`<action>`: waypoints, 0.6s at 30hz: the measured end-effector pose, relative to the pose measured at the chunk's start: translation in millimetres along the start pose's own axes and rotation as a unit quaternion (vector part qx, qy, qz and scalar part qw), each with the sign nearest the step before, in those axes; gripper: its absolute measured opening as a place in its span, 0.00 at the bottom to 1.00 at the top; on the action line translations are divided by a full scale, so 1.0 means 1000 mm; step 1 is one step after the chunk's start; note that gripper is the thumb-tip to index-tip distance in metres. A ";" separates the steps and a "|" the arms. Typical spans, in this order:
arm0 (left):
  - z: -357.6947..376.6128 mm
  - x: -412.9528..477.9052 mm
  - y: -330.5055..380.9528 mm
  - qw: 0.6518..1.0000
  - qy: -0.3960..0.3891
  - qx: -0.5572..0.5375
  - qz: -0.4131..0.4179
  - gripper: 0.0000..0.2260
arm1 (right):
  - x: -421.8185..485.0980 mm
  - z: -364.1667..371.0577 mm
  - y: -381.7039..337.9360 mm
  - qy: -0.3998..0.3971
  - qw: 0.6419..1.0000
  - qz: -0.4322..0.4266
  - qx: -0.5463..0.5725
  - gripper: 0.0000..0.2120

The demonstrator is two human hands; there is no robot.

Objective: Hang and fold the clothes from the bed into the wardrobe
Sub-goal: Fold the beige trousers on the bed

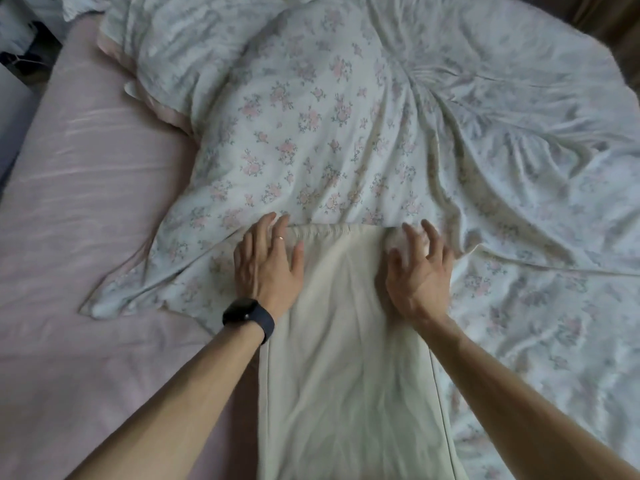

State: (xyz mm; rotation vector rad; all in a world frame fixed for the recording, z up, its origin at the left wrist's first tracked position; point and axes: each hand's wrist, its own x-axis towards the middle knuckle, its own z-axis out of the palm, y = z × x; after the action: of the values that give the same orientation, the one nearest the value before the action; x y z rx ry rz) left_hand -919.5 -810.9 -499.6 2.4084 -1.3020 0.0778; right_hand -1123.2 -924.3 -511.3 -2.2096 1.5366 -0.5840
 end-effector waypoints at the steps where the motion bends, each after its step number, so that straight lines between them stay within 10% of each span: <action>1: 0.001 -0.013 0.009 0.999 0.008 -0.001 0.035 0.22 | -0.011 -0.001 -0.004 -0.004 0.999 -0.035 -0.024 0.22; 8: 0.034 -0.035 0.022 0.977 -0.187 0.072 0.074 0.27 | -0.016 0.020 -0.010 -0.180 0.966 -0.120 -0.141 0.27; 18: 0.004 -0.054 0.007 0.979 -0.187 0.081 0.012 0.26 | -0.050 -0.011 0.006 -0.174 0.973 0.003 -0.150 0.30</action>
State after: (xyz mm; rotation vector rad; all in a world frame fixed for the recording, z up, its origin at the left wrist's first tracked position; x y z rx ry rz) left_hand -955.8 -773.2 -513.4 2.6350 -1.5368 -0.2885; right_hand -1149.6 -879.5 -510.6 -2.3638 1.5194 0.0484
